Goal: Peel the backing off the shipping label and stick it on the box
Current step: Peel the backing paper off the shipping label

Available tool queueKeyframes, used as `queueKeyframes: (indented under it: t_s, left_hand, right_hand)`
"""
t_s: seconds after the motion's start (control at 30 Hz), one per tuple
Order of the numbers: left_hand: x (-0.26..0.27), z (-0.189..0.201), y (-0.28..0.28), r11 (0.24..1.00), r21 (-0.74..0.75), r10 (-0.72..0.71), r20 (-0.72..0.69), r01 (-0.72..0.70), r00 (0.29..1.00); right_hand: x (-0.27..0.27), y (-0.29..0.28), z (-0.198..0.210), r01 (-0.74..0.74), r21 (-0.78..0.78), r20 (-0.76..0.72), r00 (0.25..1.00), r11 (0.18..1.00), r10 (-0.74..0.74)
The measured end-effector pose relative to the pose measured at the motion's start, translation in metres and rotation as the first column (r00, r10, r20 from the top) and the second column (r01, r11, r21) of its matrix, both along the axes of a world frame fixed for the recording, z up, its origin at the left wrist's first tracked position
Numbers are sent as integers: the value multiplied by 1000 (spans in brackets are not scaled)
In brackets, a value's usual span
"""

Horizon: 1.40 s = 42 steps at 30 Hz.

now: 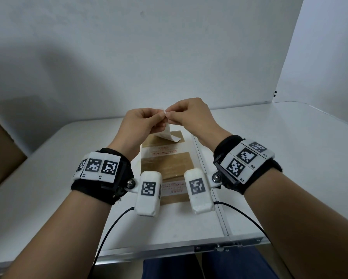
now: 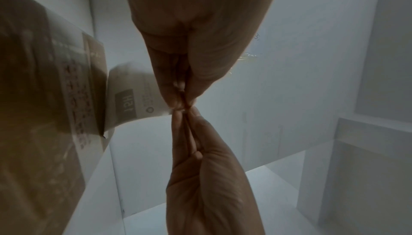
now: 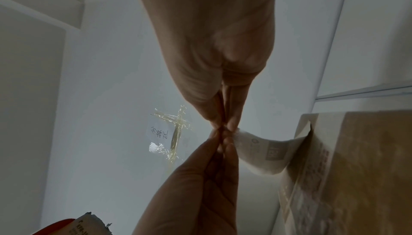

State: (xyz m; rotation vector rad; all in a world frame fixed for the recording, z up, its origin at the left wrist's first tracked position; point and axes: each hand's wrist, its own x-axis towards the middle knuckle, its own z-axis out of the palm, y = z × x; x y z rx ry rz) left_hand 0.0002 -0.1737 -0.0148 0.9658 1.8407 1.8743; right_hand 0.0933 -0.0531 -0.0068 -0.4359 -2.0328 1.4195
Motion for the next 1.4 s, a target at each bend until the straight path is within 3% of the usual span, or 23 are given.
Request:
queueKeyframes:
  t_s: [0.17, 0.37, 0.6, 0.9, 1.13, 1.3, 1.4]
  left_hand:
    - [2, 2, 3, 999, -26, 37, -35, -38, 999]
    - [8, 2, 5, 999, -6, 32, 22, -32, 999]
    - [10, 1, 3, 999, -15, 52, 14, -52, 999]
    - [12, 0, 0, 999, -36, 36, -24, -37, 999]
    - [11, 1, 2, 982, -108, 139, -119, -152, 983]
    - [14, 0, 1, 987, -91, 126, -90, -134, 988]
    - [14, -1, -1, 997, -40, 72, 11, -71, 997]
  right_hand:
    - [1, 1, 0, 2, -26, -19, 1000, 1000, -3]
    - [4, 4, -1, 7, -78, -21, 1000, 997, -8]
    - [10, 2, 5, 47, 160, 34, 998, 986, -53]
    - [12, 1, 9, 32, 273, 99, 993, 961, -61]
    - [8, -3, 9, 46, 398, 102, 990, 916, -94]
    - [9, -2, 4, 55, 328, 65, 995, 943, -80]
    - [10, -1, -1, 28, 145, 30, 999, 989, -32]
